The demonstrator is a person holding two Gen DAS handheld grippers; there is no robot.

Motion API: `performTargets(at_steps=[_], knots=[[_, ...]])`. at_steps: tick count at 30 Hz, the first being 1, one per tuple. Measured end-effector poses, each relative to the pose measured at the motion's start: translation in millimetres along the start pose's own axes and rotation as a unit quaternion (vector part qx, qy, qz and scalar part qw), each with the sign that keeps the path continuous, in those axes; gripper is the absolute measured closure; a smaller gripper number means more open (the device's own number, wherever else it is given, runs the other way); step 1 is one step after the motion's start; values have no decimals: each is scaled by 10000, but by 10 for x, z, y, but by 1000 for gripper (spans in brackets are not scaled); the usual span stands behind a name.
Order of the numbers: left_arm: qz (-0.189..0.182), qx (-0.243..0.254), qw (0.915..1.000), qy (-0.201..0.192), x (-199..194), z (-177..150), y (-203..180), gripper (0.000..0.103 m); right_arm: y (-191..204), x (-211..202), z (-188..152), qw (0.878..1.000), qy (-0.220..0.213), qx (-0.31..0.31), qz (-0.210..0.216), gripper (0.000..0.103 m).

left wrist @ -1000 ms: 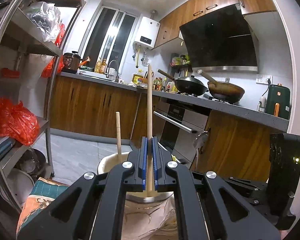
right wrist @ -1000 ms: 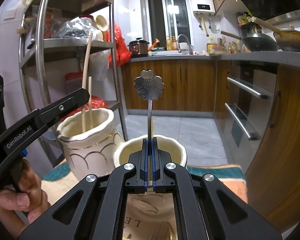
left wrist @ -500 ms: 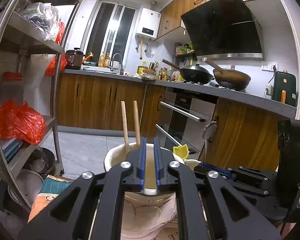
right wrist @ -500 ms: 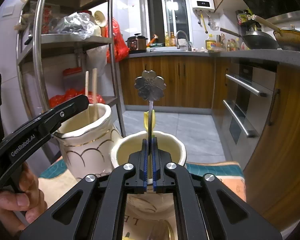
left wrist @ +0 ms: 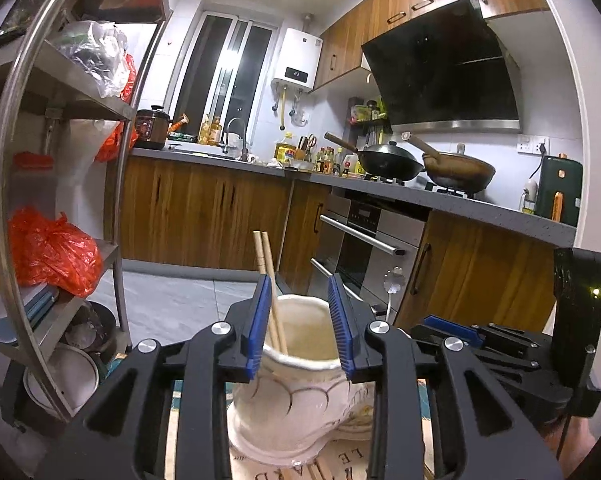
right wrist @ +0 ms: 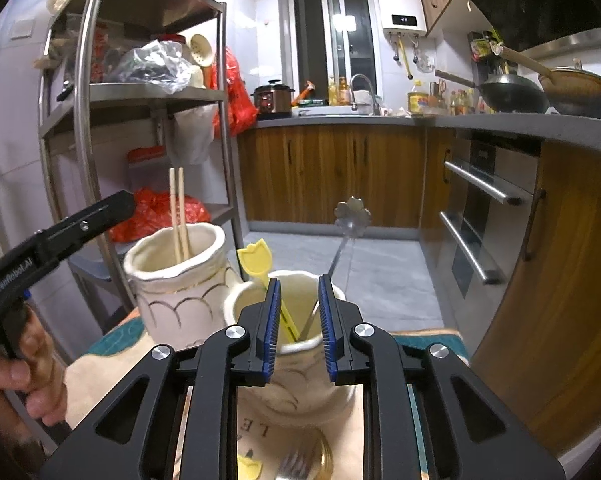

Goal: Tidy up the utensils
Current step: 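Withdraw both open tools back over the table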

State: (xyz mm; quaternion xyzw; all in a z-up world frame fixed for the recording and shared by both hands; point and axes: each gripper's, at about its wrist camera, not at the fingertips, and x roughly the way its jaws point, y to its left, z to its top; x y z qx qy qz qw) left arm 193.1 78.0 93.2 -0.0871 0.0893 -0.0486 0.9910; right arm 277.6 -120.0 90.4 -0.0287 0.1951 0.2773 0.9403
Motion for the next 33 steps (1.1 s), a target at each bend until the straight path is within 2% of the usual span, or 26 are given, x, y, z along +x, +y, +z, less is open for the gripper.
performTargets(at_steps=[7, 11, 15, 18, 23, 28, 33], knots=[[-2, -160, 9992, 367, -278, -150, 139, 74, -93, -205, -113, 9997, 215, 71, 50, 83], [8, -151, 9963, 851, -314, -309, 162, 74, -163, -261, -260, 9981, 560, 201, 166, 83], [53, -143, 9878, 1553, -249, -563, 178, 74, -191, -273, -504, 9922, 1134, 350, 368, 83], [2, -128, 9811, 1932, -234, -714, 172, 74, -190, -278, -698, 9874, 1493, 388, 364, 83], [-82, 123, 9749, 2219, -248, -905, 56, 74, -237, -307, -894, 9795, 1825, 631, 570, 83], [-56, 353, 9641, 2633, -170, -1081, -40, 74, -211, -259, -1004, 9732, 2048, 714, 760, 83], [1, 554, 9549, 2918, -88, -1205, -106, 74, -124, -184, -1060, 9695, 2250, 561, 790, 83]])
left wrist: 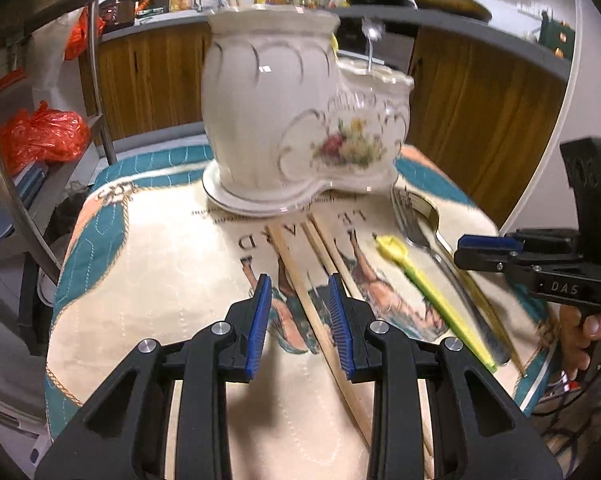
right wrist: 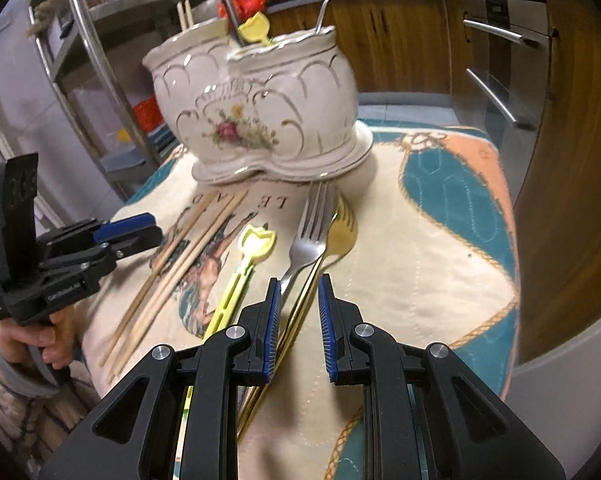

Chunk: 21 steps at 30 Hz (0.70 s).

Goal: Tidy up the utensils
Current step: 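Withdraw both open tools back over the table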

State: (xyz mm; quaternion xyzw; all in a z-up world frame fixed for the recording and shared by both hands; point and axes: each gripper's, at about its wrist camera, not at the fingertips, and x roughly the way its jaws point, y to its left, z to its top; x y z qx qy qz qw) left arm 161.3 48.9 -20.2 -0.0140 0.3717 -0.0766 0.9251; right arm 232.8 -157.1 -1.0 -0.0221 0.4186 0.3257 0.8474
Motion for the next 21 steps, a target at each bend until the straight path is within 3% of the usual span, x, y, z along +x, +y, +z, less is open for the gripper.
performTargets(at_steps=[4, 12, 21], knots=[[94, 60, 9994, 318, 116, -35, -18, 74, 12, 31, 4, 9999, 86, -49, -137, 83], [195, 187, 9990, 355, 110, -37, -42, 74, -37, -26, -17, 9982, 150, -242, -533, 83], [268, 325, 9982, 418, 113, -18, -71, 74, 92, 98, 140, 9884, 814, -736, -1049, 83]])
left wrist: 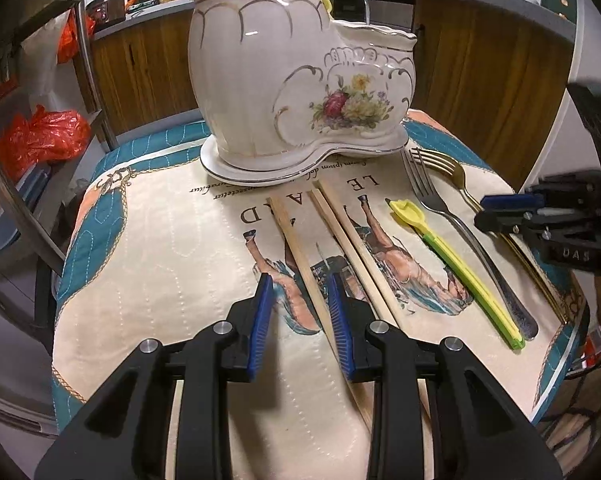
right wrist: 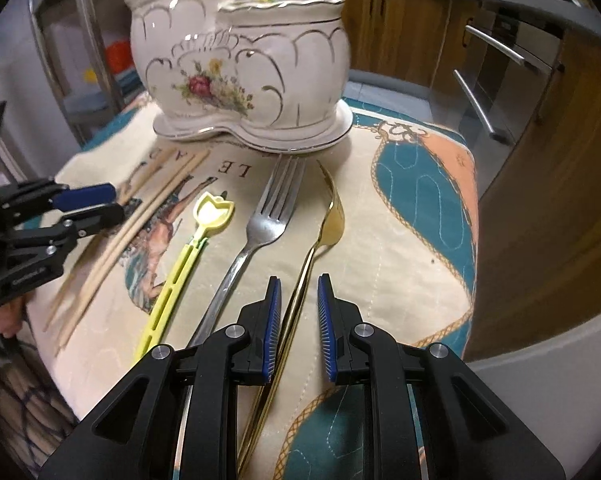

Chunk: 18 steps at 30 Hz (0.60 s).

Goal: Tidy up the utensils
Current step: 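Grasp the gold fork with the right tool while the left tool grasps a chopstick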

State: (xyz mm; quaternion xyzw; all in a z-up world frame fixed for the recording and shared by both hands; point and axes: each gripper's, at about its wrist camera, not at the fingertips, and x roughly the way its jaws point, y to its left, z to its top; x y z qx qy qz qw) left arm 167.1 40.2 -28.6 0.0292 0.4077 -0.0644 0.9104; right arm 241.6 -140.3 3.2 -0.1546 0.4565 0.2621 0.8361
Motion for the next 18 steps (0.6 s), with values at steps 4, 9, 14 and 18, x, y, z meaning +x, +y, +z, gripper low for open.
performTargets(at_steps=[4, 9, 14, 18], knots=[[34, 139, 9999, 60, -25, -21, 23, 74, 19, 39, 112, 9987, 424, -275, -93, 83], [-73, 304, 9992, 236, -34, -6, 70, 74, -19, 84, 205, 9936, 1023, -429, -198, 83], [-247, 269, 9961, 805, 41, 161, 127, 74, -16, 168, 344, 9872, 1551, -309, -188, 84], [-226, 414, 9898, 1345, 114, 303, 111, 76, -16, 192, 370, 9841, 1767, -144, -91, 92]])
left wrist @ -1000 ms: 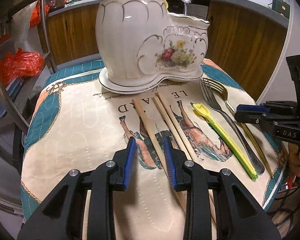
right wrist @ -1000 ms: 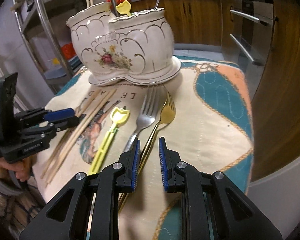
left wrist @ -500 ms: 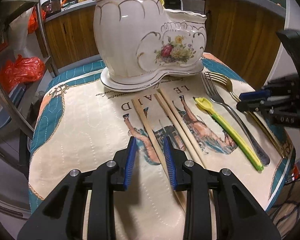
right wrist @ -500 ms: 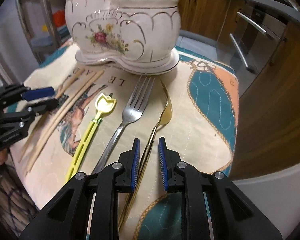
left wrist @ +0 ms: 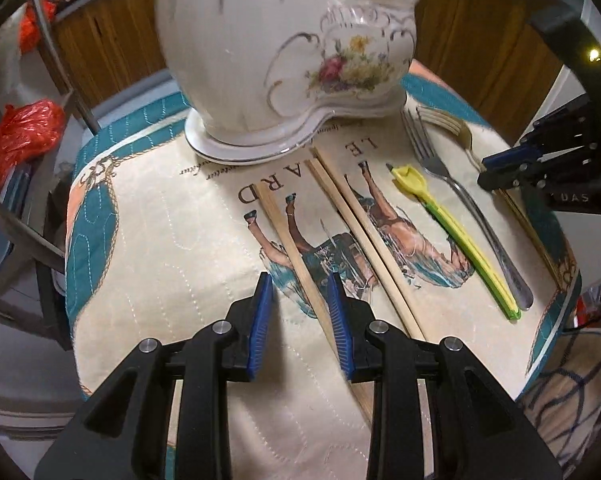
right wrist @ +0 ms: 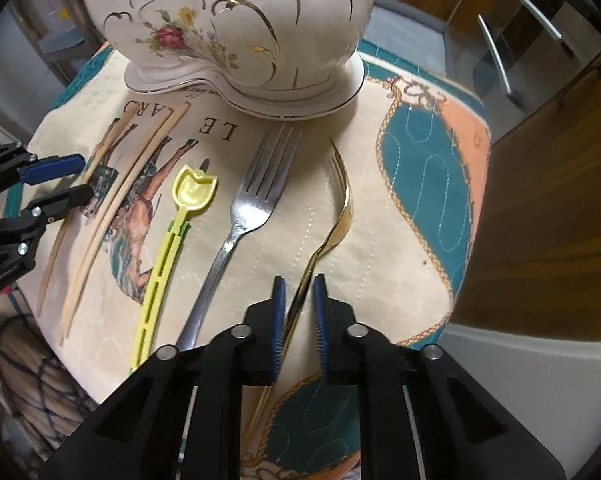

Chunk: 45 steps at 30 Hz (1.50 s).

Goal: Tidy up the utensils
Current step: 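Grasp the gold fork with the right tool while the left tool grasps a chopstick, then drop the gold fork into the small pot while the left tool drops its chopstick in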

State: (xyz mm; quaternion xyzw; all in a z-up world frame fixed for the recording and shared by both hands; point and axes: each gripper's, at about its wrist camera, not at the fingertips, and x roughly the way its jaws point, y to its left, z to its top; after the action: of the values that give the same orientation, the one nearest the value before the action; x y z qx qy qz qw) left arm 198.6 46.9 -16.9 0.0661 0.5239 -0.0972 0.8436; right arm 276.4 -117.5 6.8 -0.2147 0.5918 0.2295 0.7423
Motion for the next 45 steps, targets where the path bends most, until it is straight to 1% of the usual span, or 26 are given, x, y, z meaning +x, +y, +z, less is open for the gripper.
performTargets(at_steps=[1, 3, 4, 6, 9, 12, 13, 15, 16, 17, 19, 20, 21, 23, 25, 26, 28, 32, 33, 35, 39, 40, 43, 45], knots=[[7, 16, 10000, 84, 3, 23, 3, 77, -3, -1, -4, 10000, 0, 30, -1, 92], [32, 31, 9998, 198, 1, 54, 15, 88, -35, -15, -35, 9999, -21, 150, 70, 93], [24, 45, 9997, 257, -5, 56, 23, 89, -62, -21, -63, 9995, -40, 252, 192, 94], [29, 85, 9995, 295, -25, 34, 30, 96, -135, -34, -136, 9977, -83, 443, 497, 96], [-9, 13, 9997, 227, -58, -54, 51, 97, -264, -68, -295, 9931, -271, 693, 902, 96], [-219, -248, 9995, 4, -113, -157, 129, 97, -410, -84, -502, 9838, -596, 986, 1371, 97], [-384, -357, 9986, -113, -140, -204, 160, 97, -450, -94, -594, 9784, -744, 1071, 1604, 97], [-589, -491, 9966, -285, -192, -297, 167, 97, -483, -116, -737, 9663, -1039, 1218, 2014, 97], [-656, -566, 9954, -417, -223, -340, 190, 97, -502, -123, -779, 9616, -1156, 1260, 2148, 97], [-716, -635, 9937, -579, -263, -381, 214, 97, -528, -149, -850, 9514, -1370, 1330, 2414, 97], [-877, -834, 9890, -856, -339, -441, 271, 97, -575, -196, -943, 9347, -1695, 1465, 2759, 97], [-959, -949, 9852, -1057, -400, -473, 300, 97, -590, -233, -999, 9236, -1905, 1503, 2966, 97], [-989, -1009, 9823, -1227, -451, -490, 318, 97, -595, -273, -1053, 9136, -2107, 1517, 3129, 97], [-882, -1072, 9789, -1498, -529, -519, 274, 97, -616, -318, -1057, 9020, -2361, 1505, 3286, 97], [-682, -1078, 9752, -1808, -642, -539, 242, 97, -563, -359, -1027, 8973, -2541, 1419, 3320, 97], [-632, -1094, 9733, -1918, -677, -538, 234, 97, -511, -384, -987, 8970, -2612, 1378, 3291, 97], [-617, -1131, 9675, -2174, -763, -533, 234, 97, -461, -417, -943, 8963, -2726, 1300, 3248, 97], [-612, -1154, 9587, -2525, -927, -494, 279, 97, -382, -475, -820, 8956, -2952, 1238, 3089, 97], [-586, -1165, 9572, -2585, -950, -466, 316, 97, -369, -534, -884, 8959, -3002, 1216, 3042, 97], [-476, -1235, 9522, -2752, -1017, -417, 321, 97, -362, -634, -850, 8966, -3171, 1152, 2869, 96], [-456, -1349, 9361, -3217, -1152, -291, 320, 97, -313, -850, -762, 8954, -3607, 998, 2412, 96], [-475, -1376, 9292, -3398, -1204, -240, 316, 97, -305, -909, -732, 8933, -3739, 979, 2295, 96], [-520, -1436, 9197, -3617, -1259, -113, 302, 97, -317, -1059, -644, 8822, -4056, 972, 2186, 96], [-581, -1474, 9124, -3773, -1281, 7, 295, 97, -338, -1161, -592, 8722, -4278, 969, 2165, 96]])
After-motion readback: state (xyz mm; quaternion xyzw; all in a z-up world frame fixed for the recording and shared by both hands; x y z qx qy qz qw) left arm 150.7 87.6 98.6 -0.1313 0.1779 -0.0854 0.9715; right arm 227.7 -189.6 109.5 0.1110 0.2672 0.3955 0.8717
